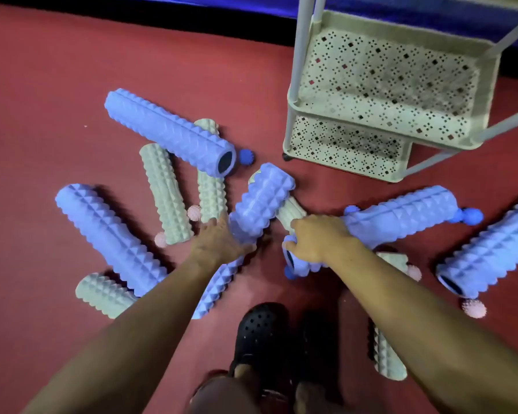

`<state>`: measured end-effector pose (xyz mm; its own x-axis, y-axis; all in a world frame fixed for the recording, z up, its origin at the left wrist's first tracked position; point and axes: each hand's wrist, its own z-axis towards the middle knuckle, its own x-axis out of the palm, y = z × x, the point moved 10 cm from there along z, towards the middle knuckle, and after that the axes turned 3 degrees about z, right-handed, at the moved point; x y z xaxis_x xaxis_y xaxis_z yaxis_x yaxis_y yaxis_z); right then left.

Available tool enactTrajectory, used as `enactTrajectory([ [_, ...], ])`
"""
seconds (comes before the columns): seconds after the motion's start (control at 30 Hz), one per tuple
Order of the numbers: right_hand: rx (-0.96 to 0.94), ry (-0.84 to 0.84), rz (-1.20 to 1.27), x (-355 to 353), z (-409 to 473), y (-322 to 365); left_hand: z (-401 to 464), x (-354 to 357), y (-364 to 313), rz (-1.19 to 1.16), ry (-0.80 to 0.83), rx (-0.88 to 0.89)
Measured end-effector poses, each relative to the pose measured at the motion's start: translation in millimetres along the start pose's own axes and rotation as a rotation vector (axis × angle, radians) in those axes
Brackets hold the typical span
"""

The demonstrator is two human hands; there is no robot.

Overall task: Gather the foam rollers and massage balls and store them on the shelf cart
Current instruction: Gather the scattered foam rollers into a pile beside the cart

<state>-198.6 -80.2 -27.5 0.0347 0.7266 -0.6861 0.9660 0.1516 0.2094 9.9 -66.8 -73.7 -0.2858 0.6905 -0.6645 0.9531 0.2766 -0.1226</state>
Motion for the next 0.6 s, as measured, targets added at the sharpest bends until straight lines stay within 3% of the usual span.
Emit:
enactTrajectory([
  [0.13,-0.027,-0.016,-0.015,9.4,-0.7,9.5,5.5,19.7,8.8,0.003,0.021,-0.01],
  [0.4,-0.035,-0.112,-0.022,2.1,-37.7,8.5,-5.4,37.7,19.5,-0.038,-0.125,0.016],
  [0.6,0.025,-0.153,0.004,-24.5,-85.5,1.5,-46.9,2.0,-0.6,-0.081,-0.209,0.131],
])
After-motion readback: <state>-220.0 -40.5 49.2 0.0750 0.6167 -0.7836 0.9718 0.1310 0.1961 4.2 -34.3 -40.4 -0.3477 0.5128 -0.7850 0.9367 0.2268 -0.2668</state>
